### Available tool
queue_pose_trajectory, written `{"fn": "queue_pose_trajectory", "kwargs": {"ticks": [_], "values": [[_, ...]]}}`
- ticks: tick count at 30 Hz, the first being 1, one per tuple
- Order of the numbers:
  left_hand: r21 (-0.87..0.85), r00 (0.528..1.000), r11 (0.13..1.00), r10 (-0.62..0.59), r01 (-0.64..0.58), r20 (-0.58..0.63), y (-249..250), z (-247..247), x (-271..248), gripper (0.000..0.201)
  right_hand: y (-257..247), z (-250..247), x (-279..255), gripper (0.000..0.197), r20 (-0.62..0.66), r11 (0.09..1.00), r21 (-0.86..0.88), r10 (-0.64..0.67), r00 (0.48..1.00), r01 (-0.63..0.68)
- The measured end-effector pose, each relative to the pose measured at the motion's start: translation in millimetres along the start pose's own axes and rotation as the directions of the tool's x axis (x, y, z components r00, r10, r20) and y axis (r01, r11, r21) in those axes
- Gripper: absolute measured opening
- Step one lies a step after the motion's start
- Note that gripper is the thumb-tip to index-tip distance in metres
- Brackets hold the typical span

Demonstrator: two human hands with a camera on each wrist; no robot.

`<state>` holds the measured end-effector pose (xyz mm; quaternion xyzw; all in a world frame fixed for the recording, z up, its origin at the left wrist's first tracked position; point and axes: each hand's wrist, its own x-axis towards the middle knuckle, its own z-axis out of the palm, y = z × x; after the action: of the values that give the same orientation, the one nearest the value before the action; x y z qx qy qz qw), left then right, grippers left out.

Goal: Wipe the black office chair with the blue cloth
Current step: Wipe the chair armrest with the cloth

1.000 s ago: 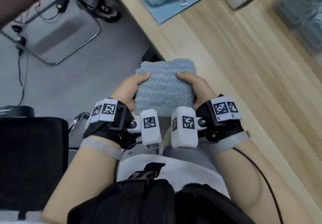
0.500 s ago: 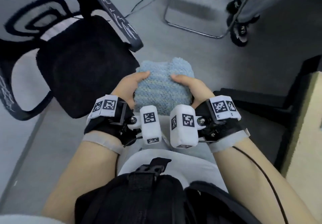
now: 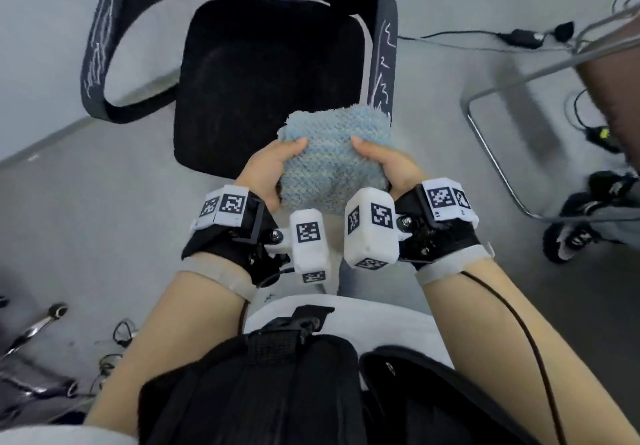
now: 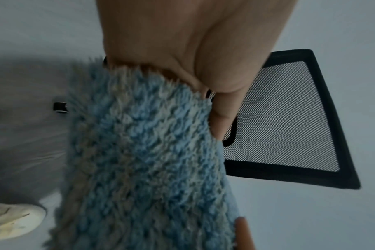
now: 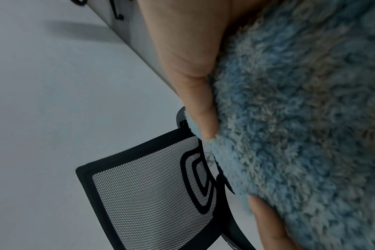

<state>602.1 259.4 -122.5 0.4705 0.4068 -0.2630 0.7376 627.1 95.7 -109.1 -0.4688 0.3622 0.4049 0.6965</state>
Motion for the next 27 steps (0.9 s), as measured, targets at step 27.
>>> {"fn": "queue_pose_trajectory", "kwargs": {"ticks": [27], "values": [[0.416,0.951,0.868,-0.176,0.272,-0.254,-45.4,73.9,146.4,0.065,-65.2,-110.9,91.0,0.05,-0.305,0.989,0.129,-0.033,0.952,0.076]]}}
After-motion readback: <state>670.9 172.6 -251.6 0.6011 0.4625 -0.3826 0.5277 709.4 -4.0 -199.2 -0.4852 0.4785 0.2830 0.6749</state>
